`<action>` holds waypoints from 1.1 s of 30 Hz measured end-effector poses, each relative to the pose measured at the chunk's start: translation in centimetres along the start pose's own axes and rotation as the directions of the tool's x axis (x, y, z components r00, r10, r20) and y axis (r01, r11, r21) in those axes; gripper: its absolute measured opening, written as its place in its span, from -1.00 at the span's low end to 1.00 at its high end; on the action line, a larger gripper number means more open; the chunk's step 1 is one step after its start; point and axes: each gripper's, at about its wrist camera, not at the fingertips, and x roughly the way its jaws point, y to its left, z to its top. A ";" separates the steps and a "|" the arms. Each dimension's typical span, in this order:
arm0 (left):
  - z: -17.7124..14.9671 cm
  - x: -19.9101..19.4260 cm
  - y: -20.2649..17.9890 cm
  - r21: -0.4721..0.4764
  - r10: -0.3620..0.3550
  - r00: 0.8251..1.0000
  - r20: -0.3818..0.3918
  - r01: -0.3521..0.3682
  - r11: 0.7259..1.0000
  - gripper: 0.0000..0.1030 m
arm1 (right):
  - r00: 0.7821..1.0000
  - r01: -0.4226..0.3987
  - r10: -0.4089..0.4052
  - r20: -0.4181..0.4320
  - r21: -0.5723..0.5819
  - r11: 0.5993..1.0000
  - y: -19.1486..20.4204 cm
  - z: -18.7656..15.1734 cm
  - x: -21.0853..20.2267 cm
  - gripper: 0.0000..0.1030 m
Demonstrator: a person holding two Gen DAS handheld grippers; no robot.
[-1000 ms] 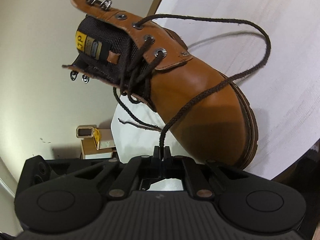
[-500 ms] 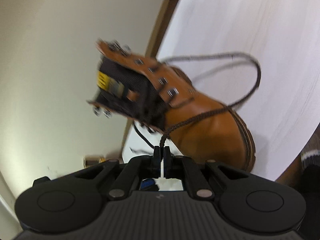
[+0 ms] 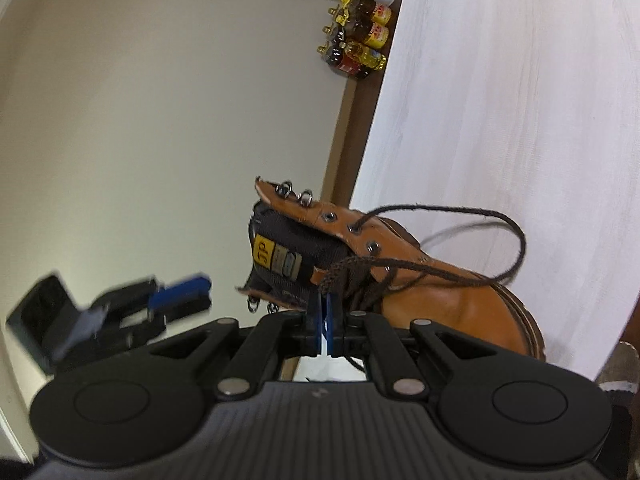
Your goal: Lace up shoes with both hands
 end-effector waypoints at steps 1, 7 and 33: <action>0.7 0.5 0.5 0.003 -0.017 1.000 -0.018 0.017 1.000 -0.58 | 1.000 -0.001 0.001 0.000 0.008 1.000 -0.2 0.1 0.1 -0.94; 2.8 3.8 2.4 0.028 -0.136 0.980 -0.143 0.142 0.990 -0.58 | 0.998 -0.007 0.004 0.065 0.043 0.999 -0.9 -0.6 -0.4 -0.94; 3.1 11.1 4.8 0.174 -0.416 0.834 -0.362 0.499 0.849 -0.64 | 0.840 0.022 -0.100 0.534 0.151 0.988 1.5 -8.5 2.7 -0.94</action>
